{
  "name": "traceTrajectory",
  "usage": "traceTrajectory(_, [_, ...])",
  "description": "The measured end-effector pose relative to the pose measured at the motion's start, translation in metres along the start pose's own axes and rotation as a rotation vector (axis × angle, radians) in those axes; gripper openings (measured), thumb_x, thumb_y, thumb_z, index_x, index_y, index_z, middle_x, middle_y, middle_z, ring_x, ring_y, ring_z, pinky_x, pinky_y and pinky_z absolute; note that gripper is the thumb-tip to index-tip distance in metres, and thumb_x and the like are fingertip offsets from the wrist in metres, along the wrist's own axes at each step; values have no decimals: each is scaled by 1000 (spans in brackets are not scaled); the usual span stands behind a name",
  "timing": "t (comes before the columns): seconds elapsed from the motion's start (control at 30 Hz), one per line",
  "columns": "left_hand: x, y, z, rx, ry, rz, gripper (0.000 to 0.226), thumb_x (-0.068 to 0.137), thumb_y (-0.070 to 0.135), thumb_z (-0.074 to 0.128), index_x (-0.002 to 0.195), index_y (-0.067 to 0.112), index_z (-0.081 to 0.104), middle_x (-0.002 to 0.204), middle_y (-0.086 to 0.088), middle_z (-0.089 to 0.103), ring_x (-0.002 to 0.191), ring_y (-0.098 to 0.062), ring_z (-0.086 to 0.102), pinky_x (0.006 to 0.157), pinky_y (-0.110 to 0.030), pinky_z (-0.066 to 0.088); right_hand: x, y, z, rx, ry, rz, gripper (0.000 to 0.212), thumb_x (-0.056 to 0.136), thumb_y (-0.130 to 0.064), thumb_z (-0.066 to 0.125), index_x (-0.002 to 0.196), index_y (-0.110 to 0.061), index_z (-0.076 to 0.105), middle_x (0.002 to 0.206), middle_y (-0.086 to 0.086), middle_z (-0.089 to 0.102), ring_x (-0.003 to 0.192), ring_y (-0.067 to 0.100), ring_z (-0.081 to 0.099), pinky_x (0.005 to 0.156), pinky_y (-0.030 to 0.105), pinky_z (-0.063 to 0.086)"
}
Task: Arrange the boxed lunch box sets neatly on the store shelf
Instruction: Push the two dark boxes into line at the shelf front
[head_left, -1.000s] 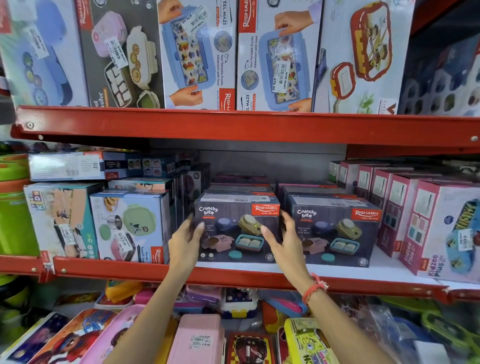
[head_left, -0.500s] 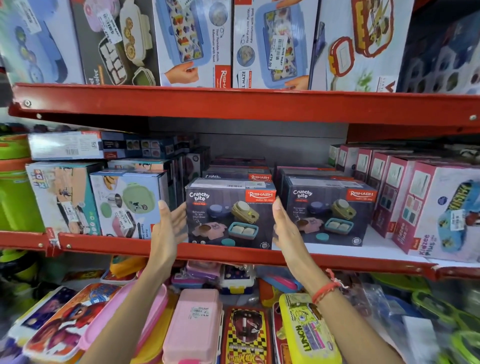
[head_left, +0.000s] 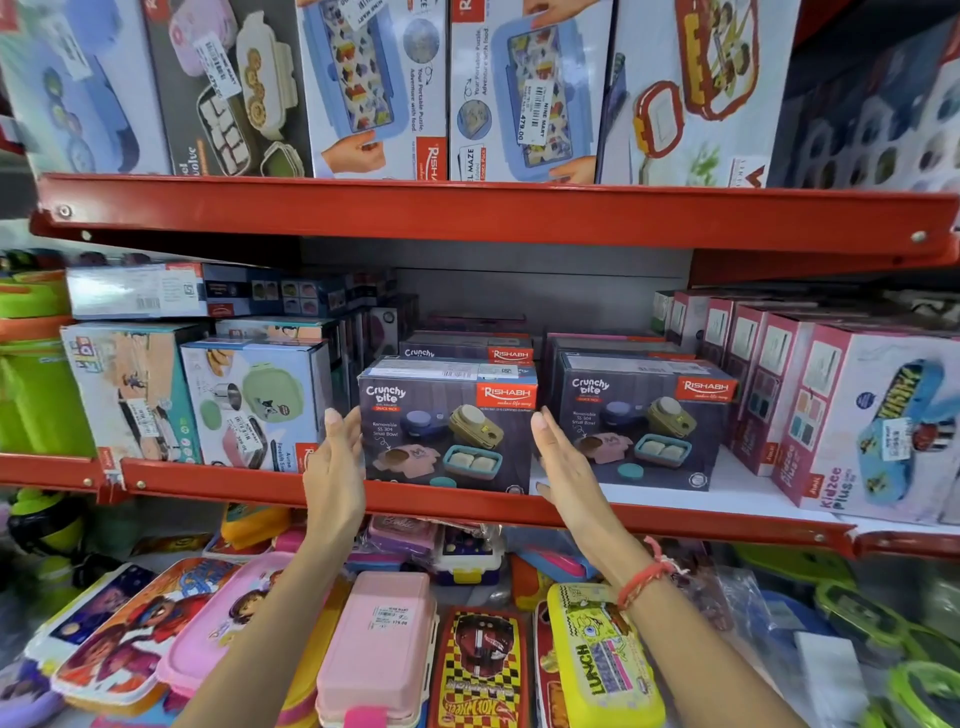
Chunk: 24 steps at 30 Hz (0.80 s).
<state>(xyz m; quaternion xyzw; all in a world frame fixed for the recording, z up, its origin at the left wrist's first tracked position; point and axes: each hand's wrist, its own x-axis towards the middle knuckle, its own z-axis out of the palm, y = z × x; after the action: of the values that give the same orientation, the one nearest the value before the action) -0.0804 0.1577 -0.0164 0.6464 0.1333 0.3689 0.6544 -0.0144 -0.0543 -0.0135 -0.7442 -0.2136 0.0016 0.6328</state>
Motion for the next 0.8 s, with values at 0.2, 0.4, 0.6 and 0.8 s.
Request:
traceTrajectory(0.2, [-30, 7, 38, 117, 286, 339, 37, 101, 31, 30, 123, 21, 58, 124, 7, 62, 113, 2, 53, 96, -18, 38, -4, 8, -40, 85, 166, -125, 59, 87, -63, 39, 137, -34, 48, 143, -11, 51, 132, 8, 46, 113, 45, 36])
traceTrajectory(0.4, [-63, 12, 123, -34, -124, 344, 31, 101, 29, 34, 105, 30, 65, 103, 18, 70, 100, 1, 63, 88, -20, 49, -10, 24, -95, 69, 469, -237, 40, 92, -55, 35, 114, -32, 59, 121, -8, 62, 119, 12, 55, 107, 46, 42])
traceTrajectory(0.6, [-77, 2, 187, 0, -317, 143, 60, 92, 56, 26, 146, 30, 34, 151, 14, 38, 131, 9, 31, 104, -9, 23, -1, 37, -136, -42, 675, -106, 62, 87, -65, 40, 128, -20, 46, 138, 10, 41, 137, 28, 27, 105, 31, 16])
traceTrajectory(0.8, [-61, -2, 204, 26, -393, -131, 90, 74, 80, 13, 151, 35, 16, 160, 10, 22, 145, -9, 20, 121, -35, 10, 10, 35, -159, 76, 378, -24, 84, 81, -67, 31, 153, -29, 8, 163, -6, 8, 138, 1, 13, 100, 21, 15])
